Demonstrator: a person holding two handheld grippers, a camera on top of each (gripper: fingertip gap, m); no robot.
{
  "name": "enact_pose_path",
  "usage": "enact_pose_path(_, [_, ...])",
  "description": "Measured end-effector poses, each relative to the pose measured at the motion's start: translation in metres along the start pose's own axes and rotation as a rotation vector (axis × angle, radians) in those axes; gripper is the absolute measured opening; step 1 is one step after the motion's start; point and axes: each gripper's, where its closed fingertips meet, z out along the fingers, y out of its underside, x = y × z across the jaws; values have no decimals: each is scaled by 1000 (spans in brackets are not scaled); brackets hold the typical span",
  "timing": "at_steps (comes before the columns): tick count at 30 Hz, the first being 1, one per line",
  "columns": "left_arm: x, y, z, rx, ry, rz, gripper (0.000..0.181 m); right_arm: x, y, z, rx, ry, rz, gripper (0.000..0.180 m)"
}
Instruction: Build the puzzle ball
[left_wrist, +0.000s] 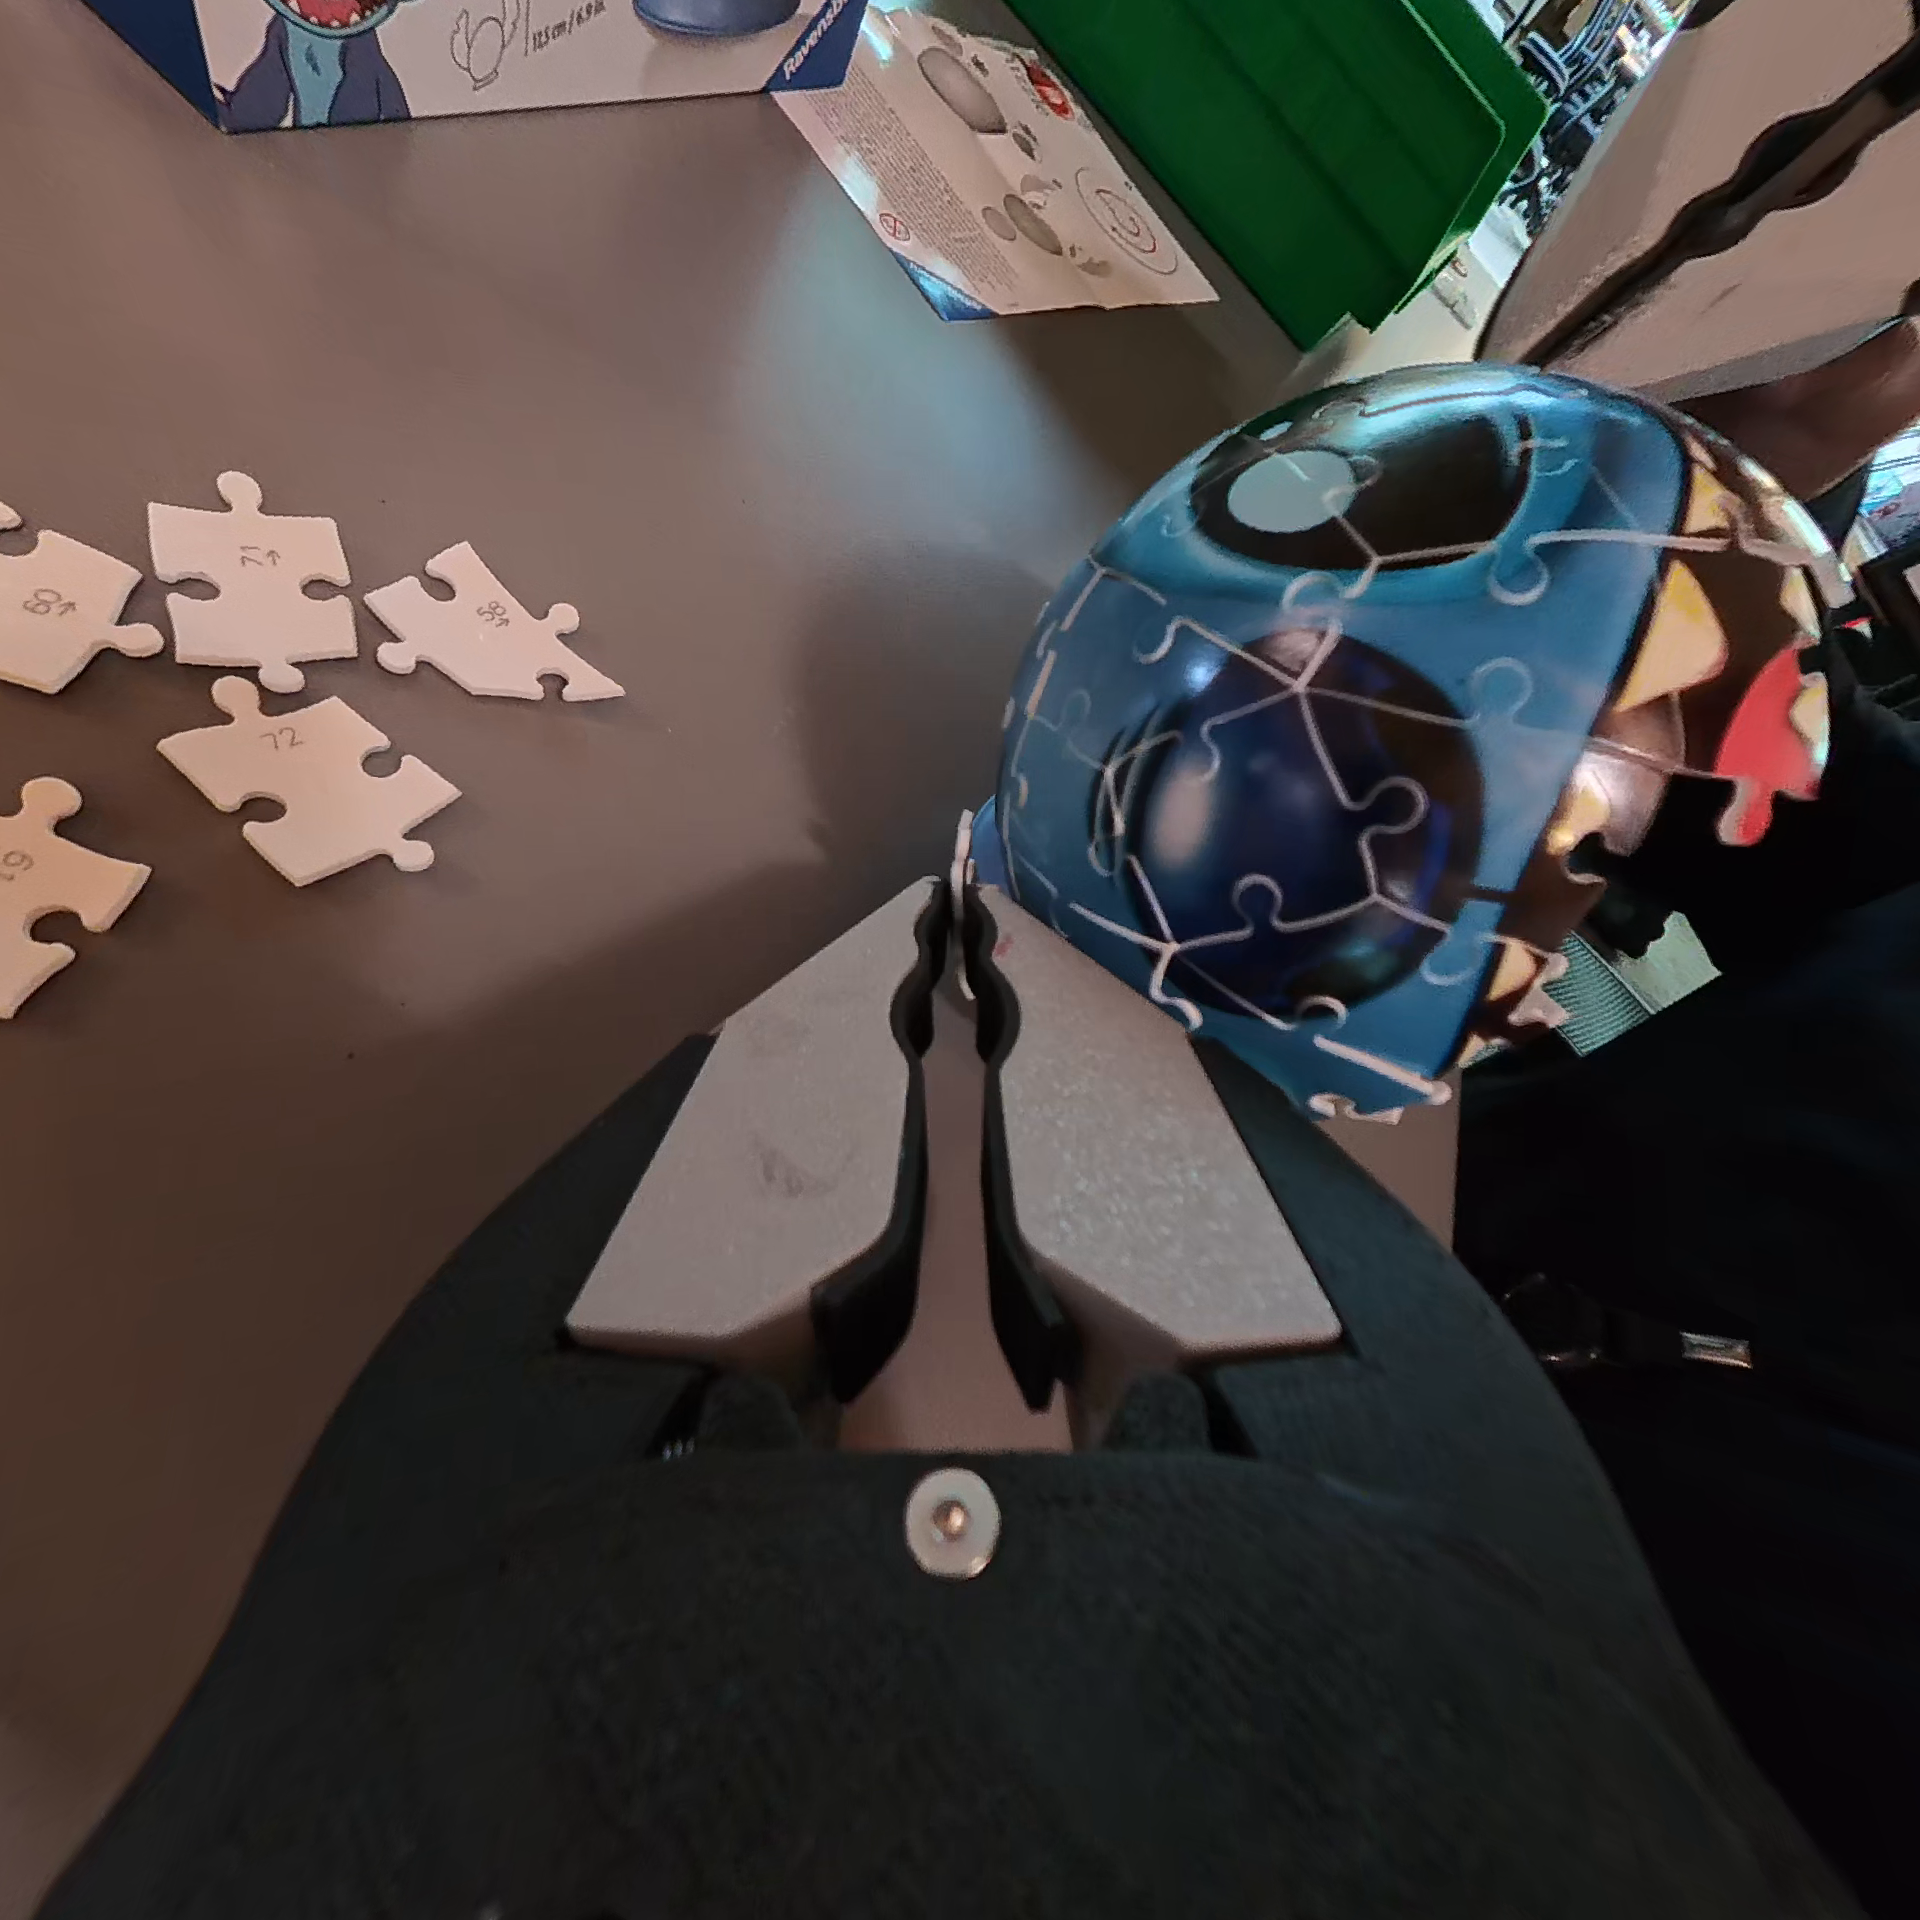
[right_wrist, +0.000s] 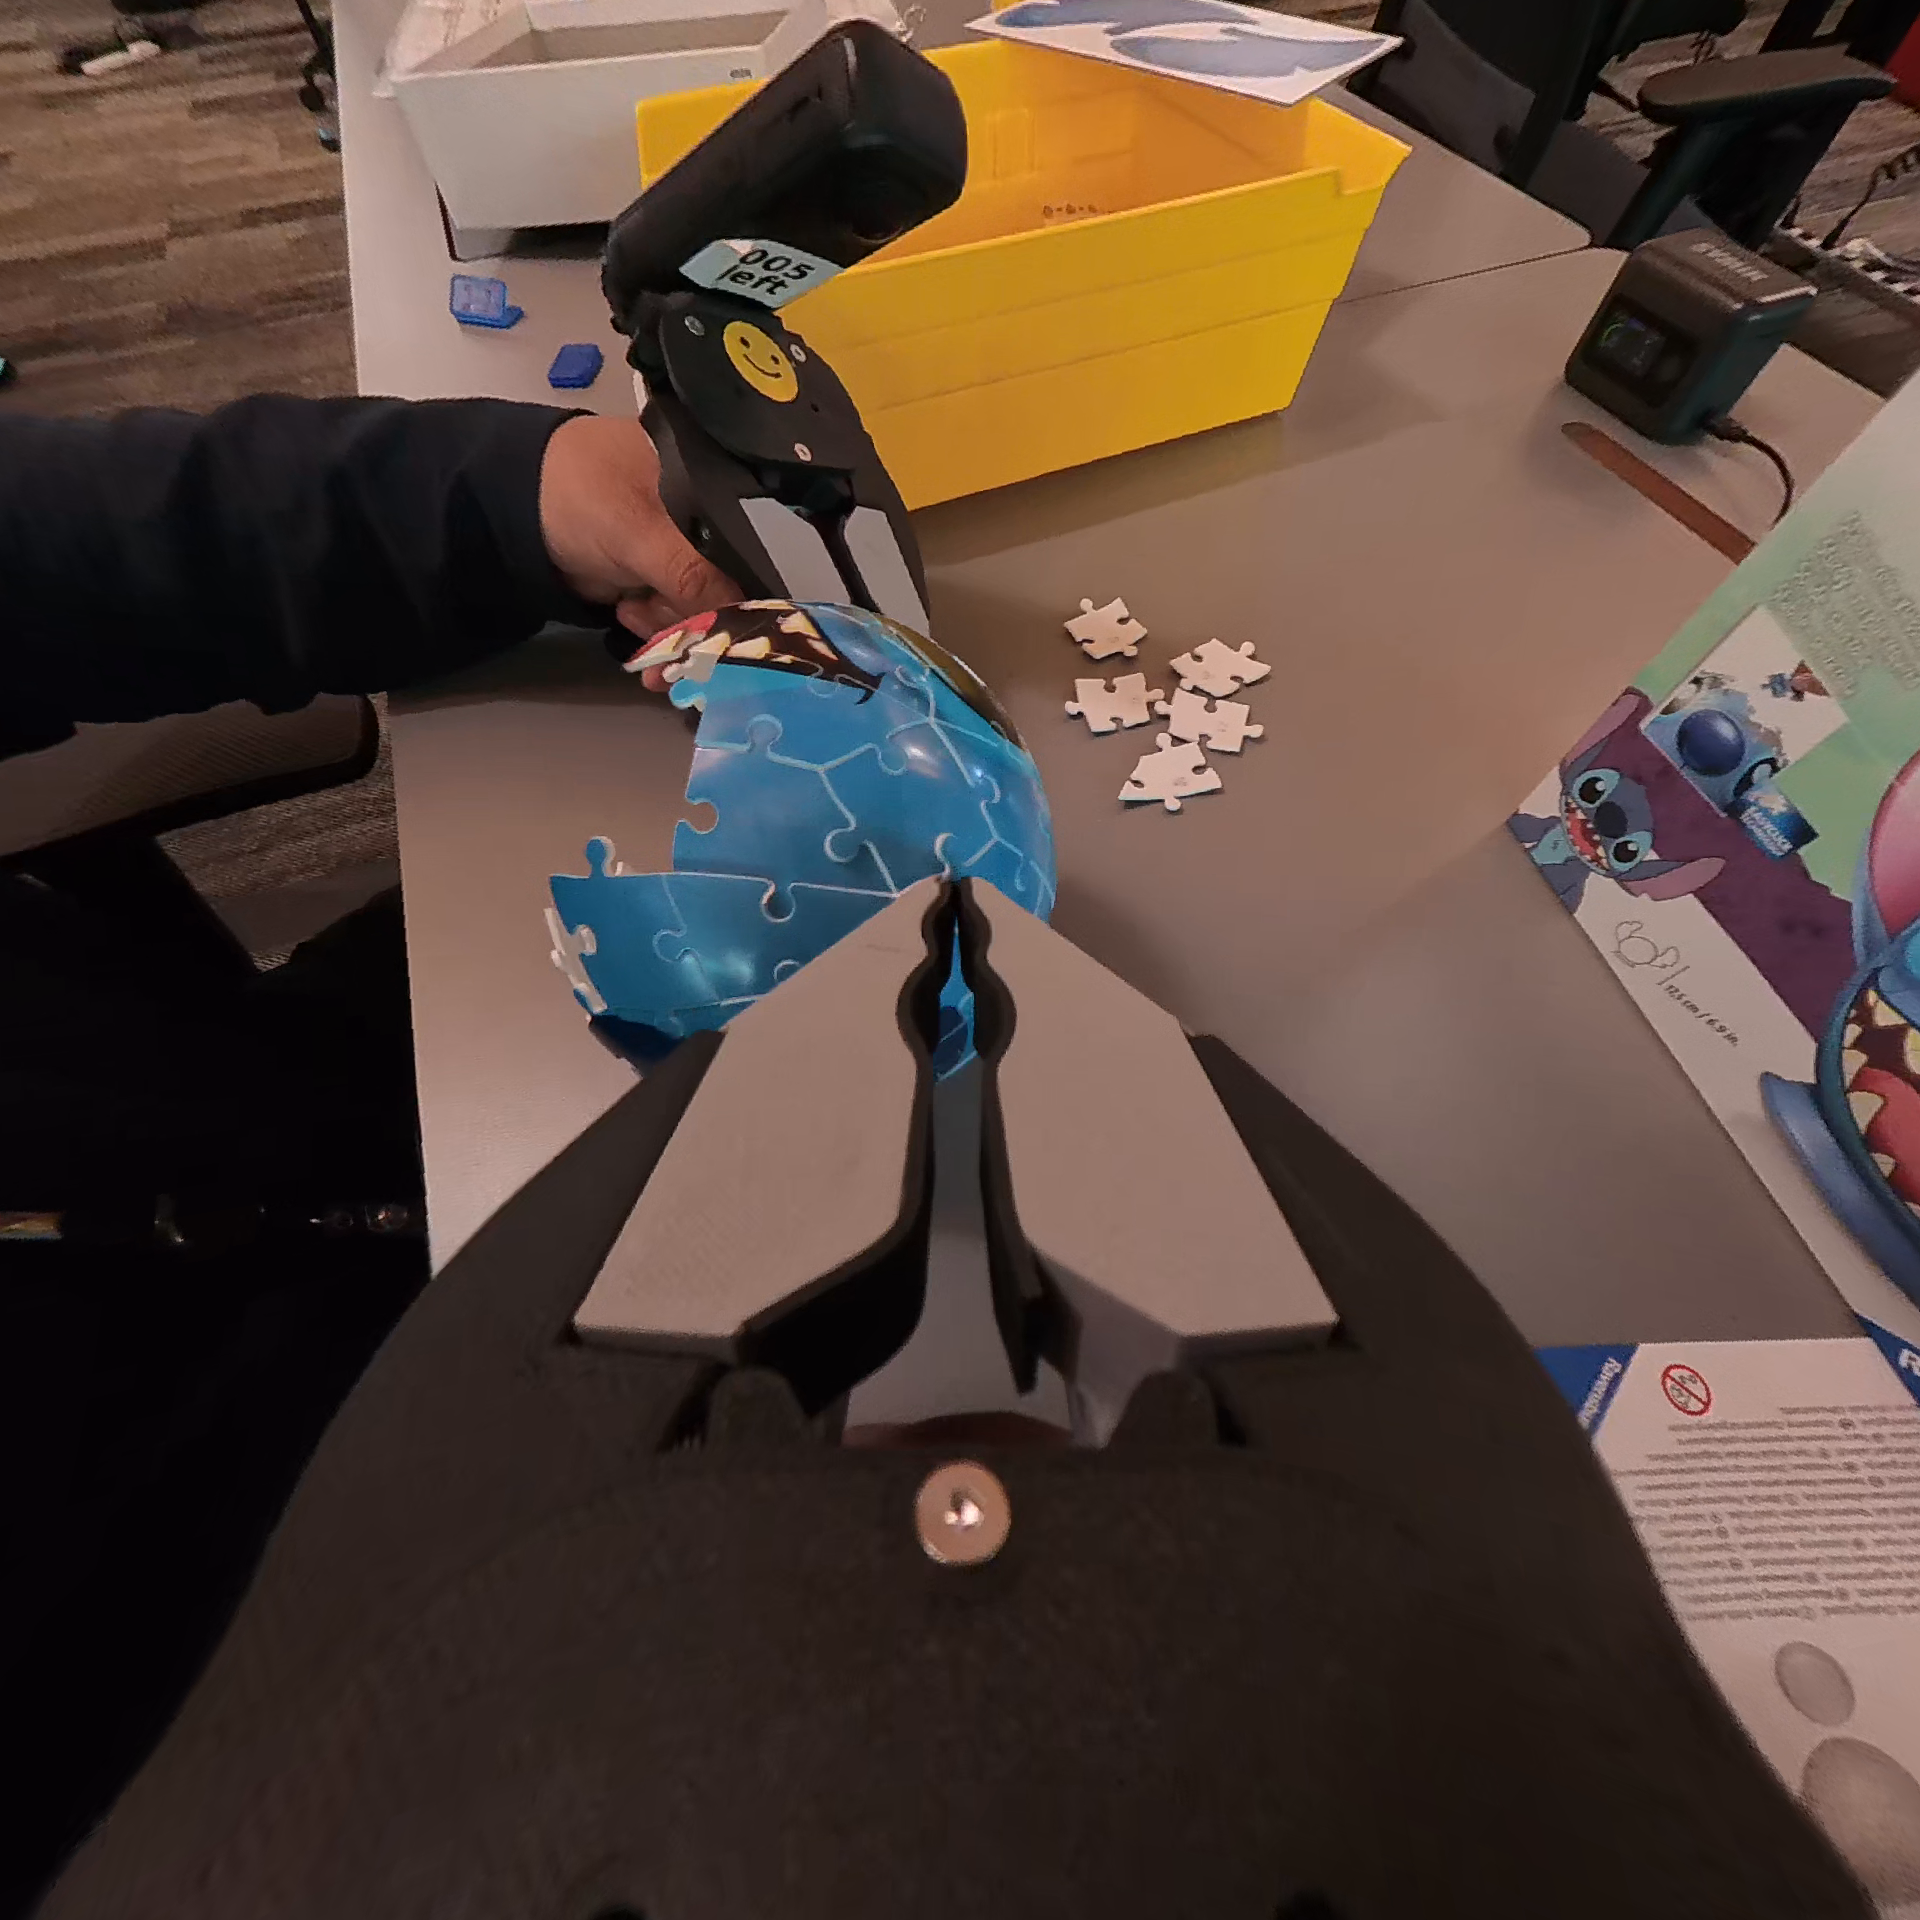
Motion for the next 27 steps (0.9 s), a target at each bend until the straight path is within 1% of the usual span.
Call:
enact_pose_path(7, [1, 1, -1, 2, 2, 1, 0, 4, -3, -4, 21, 18, 4, 0])
enact_pose_path(11, [1, 1, -1, 2, 4, 0, 0, -1, -1, -3, 19, -18, 14, 0])
enact_pose_path(15, [0, 1, -1, 0, 1, 1, 0, 2, 2, -2, 3, 12, -7, 0])
enact_pose_path(19, [0, 1, -2, 5, 3, -1, 0, -1, 0, -2, 18, -18, 19, 0])
enact_pose_path(21, [0, 0, -2, 11, 0, -2, 0, 6, 2, -4, 10, 32, 18, 2])
enact_pose_path(25, [0, 0, -3, 16, -2, -2, 0, 2, -3, -16, 82, 26, 62, 9])
enact_pose_path(27, [-2, 0, -5, 23, -14, -3, 0, 1, -1, -24, 102, 50, 65, 11])
